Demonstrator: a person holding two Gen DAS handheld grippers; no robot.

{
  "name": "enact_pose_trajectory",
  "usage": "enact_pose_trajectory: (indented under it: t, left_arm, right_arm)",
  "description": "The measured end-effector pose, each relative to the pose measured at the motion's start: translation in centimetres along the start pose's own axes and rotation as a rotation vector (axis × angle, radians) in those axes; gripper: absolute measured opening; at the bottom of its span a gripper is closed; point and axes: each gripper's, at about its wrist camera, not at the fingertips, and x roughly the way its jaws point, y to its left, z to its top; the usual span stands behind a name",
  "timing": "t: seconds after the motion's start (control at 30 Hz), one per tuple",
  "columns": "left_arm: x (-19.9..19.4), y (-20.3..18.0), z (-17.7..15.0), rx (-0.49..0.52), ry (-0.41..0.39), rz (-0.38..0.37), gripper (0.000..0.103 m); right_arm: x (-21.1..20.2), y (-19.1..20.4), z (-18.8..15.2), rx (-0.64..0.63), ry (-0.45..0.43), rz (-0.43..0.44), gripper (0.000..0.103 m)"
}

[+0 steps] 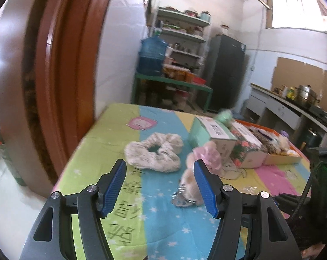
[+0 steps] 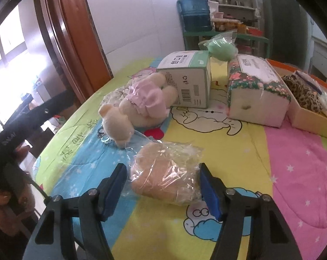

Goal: Organize soft objects
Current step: 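Lower both grippers toward the pink plush bear and bagged pink item, then grasp the pink-dressed plush bear with the left gripper while the right grasps the bagged pink item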

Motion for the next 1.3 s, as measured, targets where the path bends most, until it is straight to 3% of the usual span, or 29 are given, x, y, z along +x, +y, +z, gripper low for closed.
enact_pose_trajectory:
  t: [0.2, 0.33, 0.43, 0.63, 0.73, 0.8, 0.87, 1.07, 1.3]
  left_arm:
    - [2.6, -0.8, 0.1, 0.020, 0.097, -0.171, 0.066]
    - [4.9, -2.4, 0.1, 0.109, 0.172, -0.247, 0.066]
    - [6.1, -3.6, -0.2, 0.164, 0.198, -0.261, 0.066]
    - [8.8, -5.0, -0.2, 0.169, 0.277, -0.283, 0.066]
    - [9.3, -5.8, -0.1, 0.182, 0.280, -0.290, 0.066]
    - [9.9, -6.6, -0.2, 0.195, 0.298, -0.279, 0.058]
    - [10.3, -6.8, -0.5, 0.202, 0.321, -0.274, 0.040]
    - [10.3, -6.6, -0.8, 0.187, 0.324, -0.271, 0.033]
    - [9.4, -6.5, -1.1, 0.137, 0.295, -0.290, 0.033]
  right_arm:
    - [-1.8, -0.9, 0.2, -0.014, -0.057, -0.041, 0.066]
    - [-3.1, -1.3, 0.7, -0.016, -0.095, -0.043, 0.066]
    - [-3.3, -1.5, 0.6, -0.010, -0.099, -0.043, 0.066]
    - [-3.0, -1.8, 0.5, 0.008, -0.086, -0.031, 0.066]
    - [-2.9, -2.1, 0.5, 0.020, -0.082, -0.026, 0.066]
    - [-2.9, -2.3, 0.6, 0.021, -0.080, -0.030, 0.066]
    - [-2.9, -2.4, 0.6, 0.022, -0.081, -0.031, 0.066]
    - [-2.8, -2.7, 0.6, 0.034, -0.079, -0.026, 0.066]
    - [-3.6, -3.0, 0.8, 0.033, -0.102, -0.031, 0.066]
